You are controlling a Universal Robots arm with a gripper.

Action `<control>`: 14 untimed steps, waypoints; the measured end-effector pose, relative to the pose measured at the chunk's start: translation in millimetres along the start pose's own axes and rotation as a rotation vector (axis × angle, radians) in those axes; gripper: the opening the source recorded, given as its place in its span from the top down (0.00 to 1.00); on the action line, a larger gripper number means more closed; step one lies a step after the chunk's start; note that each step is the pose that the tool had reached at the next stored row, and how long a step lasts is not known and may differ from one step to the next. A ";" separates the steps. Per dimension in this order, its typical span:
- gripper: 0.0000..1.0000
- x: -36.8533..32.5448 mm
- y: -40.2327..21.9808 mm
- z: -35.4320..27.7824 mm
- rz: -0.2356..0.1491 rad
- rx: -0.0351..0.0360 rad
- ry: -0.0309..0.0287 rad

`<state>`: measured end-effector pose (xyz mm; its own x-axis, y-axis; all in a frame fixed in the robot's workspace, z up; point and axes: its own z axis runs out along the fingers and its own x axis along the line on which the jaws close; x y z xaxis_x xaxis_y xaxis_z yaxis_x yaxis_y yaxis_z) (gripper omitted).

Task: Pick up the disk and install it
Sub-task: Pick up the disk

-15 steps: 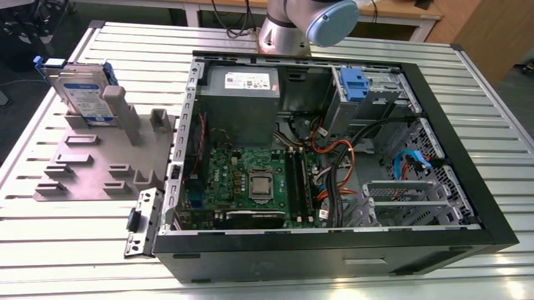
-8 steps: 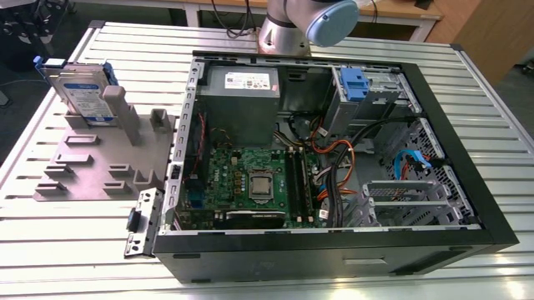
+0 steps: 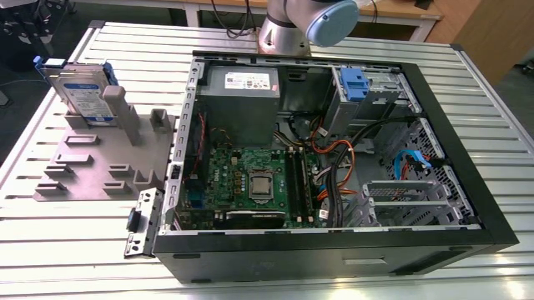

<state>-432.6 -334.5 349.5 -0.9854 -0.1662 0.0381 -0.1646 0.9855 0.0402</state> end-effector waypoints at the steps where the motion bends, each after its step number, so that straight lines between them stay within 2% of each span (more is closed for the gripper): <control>1: 0.89 0.0 0.0 0.0 0.000 0.0000 0.0000; 10: 0.89 0.0 0.0 0.0 -0.002 0.0000 0.0000; 14: 0.89 0.0 0.0 0.0 -0.038 0.0013 0.0016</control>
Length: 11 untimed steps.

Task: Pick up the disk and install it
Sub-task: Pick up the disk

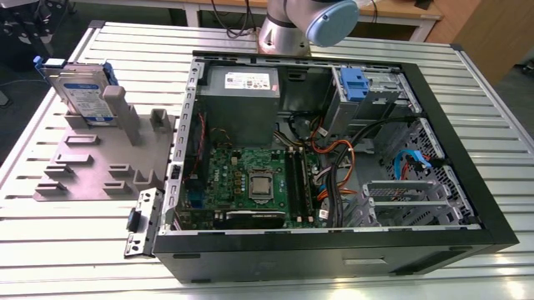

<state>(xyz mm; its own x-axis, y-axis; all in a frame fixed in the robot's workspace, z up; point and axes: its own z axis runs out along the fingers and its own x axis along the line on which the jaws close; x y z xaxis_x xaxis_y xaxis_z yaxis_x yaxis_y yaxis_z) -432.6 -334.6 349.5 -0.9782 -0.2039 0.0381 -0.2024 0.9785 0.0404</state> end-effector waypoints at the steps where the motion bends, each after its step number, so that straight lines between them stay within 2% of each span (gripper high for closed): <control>1: 0.89 0.0 0.0 0.0 -0.014 0.0005 0.0005; 11: 0.89 0.0 0.0 0.1 -0.134 0.0053 0.0045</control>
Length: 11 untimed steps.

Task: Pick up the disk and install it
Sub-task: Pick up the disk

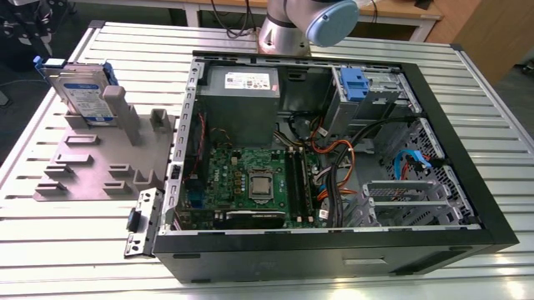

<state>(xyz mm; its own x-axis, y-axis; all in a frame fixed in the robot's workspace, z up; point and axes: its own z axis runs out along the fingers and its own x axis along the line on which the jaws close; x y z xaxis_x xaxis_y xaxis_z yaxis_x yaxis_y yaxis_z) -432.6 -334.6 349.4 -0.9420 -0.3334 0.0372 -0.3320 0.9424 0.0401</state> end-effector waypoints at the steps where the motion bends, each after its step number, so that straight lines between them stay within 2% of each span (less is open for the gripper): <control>1: 0.89 0.0 0.0 0.1 -0.012 0.0005 0.0002; 5: 0.89 -0.1 0.0 0.6 -0.057 0.0026 -0.0001; 6: 0.89 0.1 0.0 0.8 -0.060 0.0029 -0.0041; 9: 0.89 0.7 0.2 1.6 -0.062 0.0080 -0.0281; 10: 0.89 0.8 0.2 1.8 -0.063 0.0091 -0.0317; 11: 0.89 0.7 0.2 1.9 -0.070 0.0092 -0.0316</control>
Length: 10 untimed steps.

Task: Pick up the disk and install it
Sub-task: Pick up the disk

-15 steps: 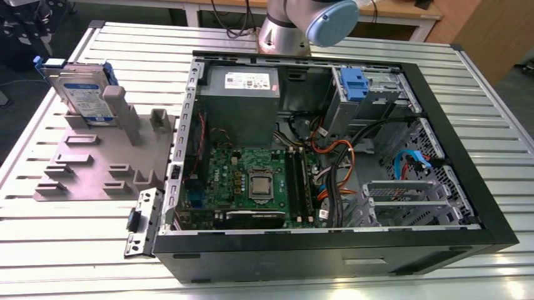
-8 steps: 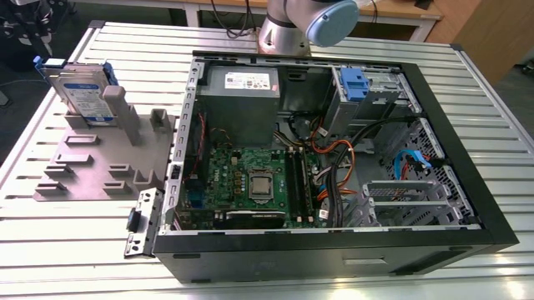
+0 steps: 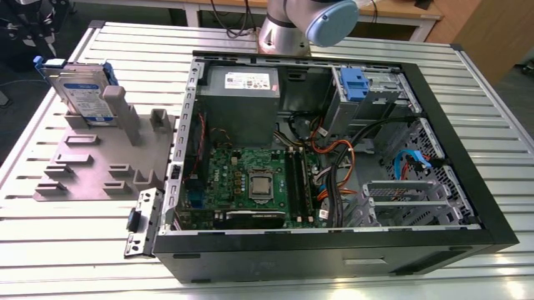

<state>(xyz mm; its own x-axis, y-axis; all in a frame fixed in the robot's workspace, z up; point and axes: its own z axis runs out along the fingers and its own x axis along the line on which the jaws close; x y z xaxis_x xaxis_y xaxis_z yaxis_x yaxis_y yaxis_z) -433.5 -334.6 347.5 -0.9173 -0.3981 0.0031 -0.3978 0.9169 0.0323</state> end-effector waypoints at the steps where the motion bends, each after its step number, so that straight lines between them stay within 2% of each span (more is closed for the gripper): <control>1: 0.89 0.0 0.0 0.1 -0.013 0.0000 0.0004; 10: 0.89 0.1 0.0 1.7 -0.172 0.0006 0.0055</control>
<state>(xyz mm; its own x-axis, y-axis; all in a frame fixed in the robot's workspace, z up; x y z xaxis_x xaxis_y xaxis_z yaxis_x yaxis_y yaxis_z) -433.5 -334.6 345.8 -0.8354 -0.5496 0.0030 -0.5492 0.8351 0.0323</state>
